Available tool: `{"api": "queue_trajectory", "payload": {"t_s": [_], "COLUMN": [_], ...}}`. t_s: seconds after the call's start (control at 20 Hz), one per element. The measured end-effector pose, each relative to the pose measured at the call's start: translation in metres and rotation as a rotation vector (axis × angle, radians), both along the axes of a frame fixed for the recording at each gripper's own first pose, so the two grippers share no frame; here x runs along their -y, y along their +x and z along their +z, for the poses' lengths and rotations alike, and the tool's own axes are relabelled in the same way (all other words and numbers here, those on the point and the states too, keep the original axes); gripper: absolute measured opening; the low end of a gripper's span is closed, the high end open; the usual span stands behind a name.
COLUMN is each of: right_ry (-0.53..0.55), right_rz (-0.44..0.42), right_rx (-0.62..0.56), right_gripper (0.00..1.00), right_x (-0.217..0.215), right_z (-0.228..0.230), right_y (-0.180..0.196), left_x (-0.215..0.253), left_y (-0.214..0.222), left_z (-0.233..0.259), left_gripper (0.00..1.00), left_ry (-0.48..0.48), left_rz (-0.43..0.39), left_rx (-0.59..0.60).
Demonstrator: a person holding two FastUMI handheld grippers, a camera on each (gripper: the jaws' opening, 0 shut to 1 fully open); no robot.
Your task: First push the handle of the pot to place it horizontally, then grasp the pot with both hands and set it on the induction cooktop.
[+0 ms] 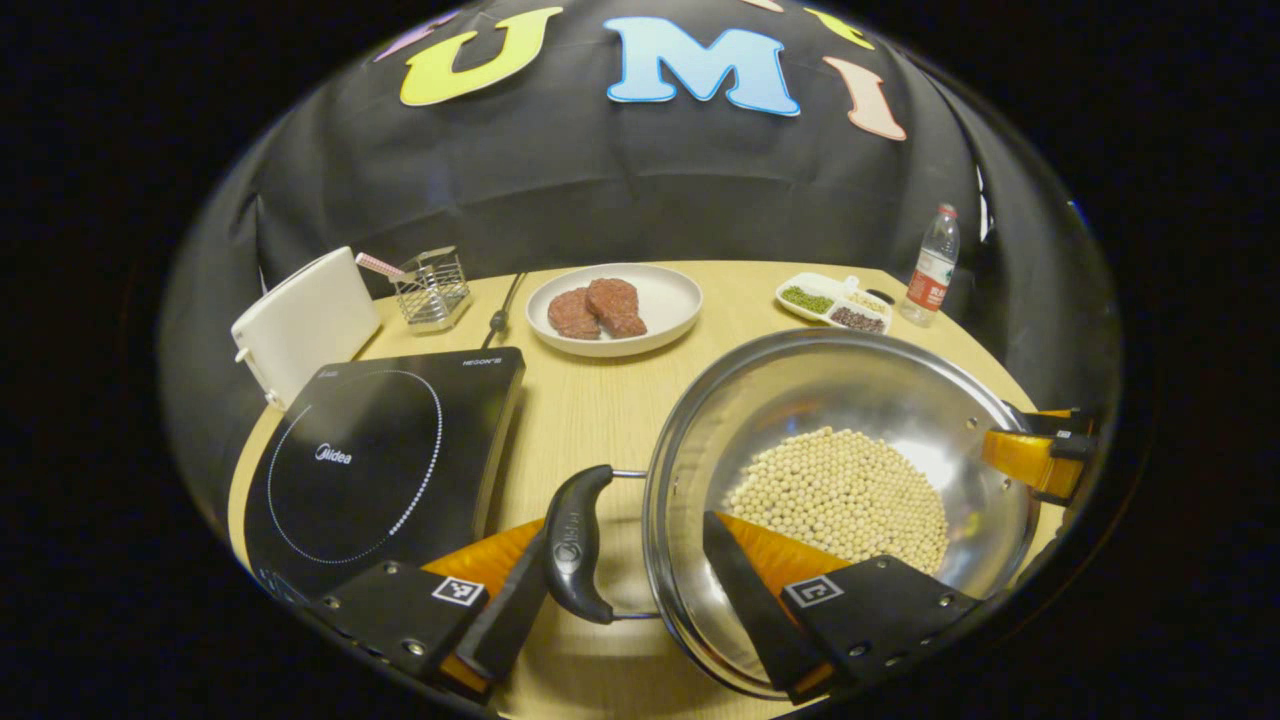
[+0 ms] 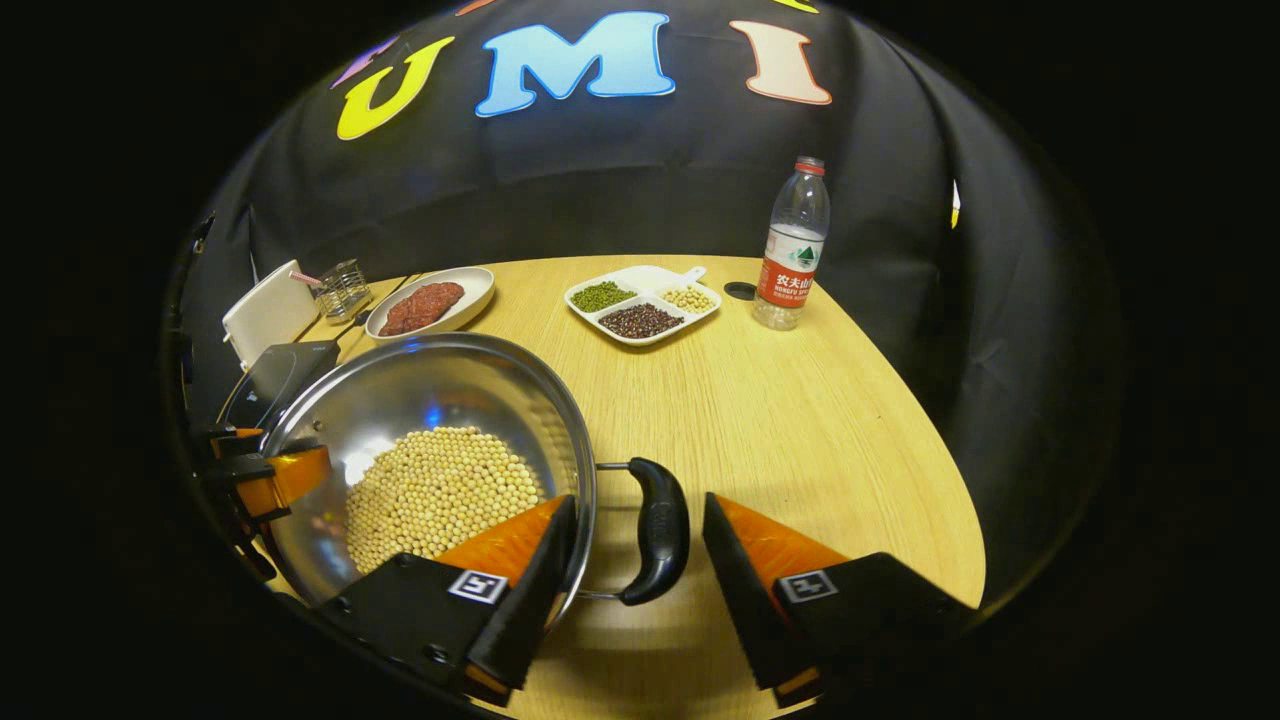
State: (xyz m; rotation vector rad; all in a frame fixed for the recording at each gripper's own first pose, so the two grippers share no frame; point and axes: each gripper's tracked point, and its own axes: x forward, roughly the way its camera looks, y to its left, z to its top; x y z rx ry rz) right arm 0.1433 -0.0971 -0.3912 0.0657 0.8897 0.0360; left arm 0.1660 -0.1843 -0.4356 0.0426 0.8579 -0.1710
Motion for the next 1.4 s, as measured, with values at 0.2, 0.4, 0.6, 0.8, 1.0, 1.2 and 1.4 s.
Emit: {"api": "queue_trajectory", "payload": {"t_s": [0.2, 0.4, 0.6, 0.8, 1.0, 1.2, 1.4], "right_ry": [0.019, 0.06, 0.051, 0.055, 0.042, 0.042, 0.044], "right_rz": [-0.011, -0.034, -0.037, -0.037, -0.023, -0.009, 0.002], "right_rx": [-0.009, -0.046, -0.047, -0.057, -0.044, -0.031, -0.017], "right_gripper": [0.66, 0.48, 0.45, 0.45, 0.45, 0.45, 0.45], "right_x": [0.0, -0.002, -0.003, -0.004, -0.004, -0.011, -0.029], "right_z": [-0.002, 0.0, 0.001, 0.001, 0.005, 0.02, 0.041], "right_y": [0.0, 0.0, 0.0, 0.0, 0.0, 0.004, 0.006], "left_x": [-0.003, -0.004, -0.006, -0.006, -0.007, -0.016, -0.036], "left_y": [0.0, 0.0, 0.004, 0.007, 0.005, 0.005, 0.006], "left_z": [-0.005, -0.005, 0.0, 0.003, 0.005, 0.02, 0.043], "left_gripper": [0.83, 0.74, 0.64, 0.64, 0.64, 0.64, 0.64], "left_ry": [0.012, -0.023, -0.05, -0.054, -0.053, -0.046, -0.039], "left_rz": [0.006, 0.005, 0.027, 0.039, 0.048, 0.056, 0.068], "left_rx": [-0.013, -0.023, -0.011, -0.005, -0.005, 0.011, 0.034]}}
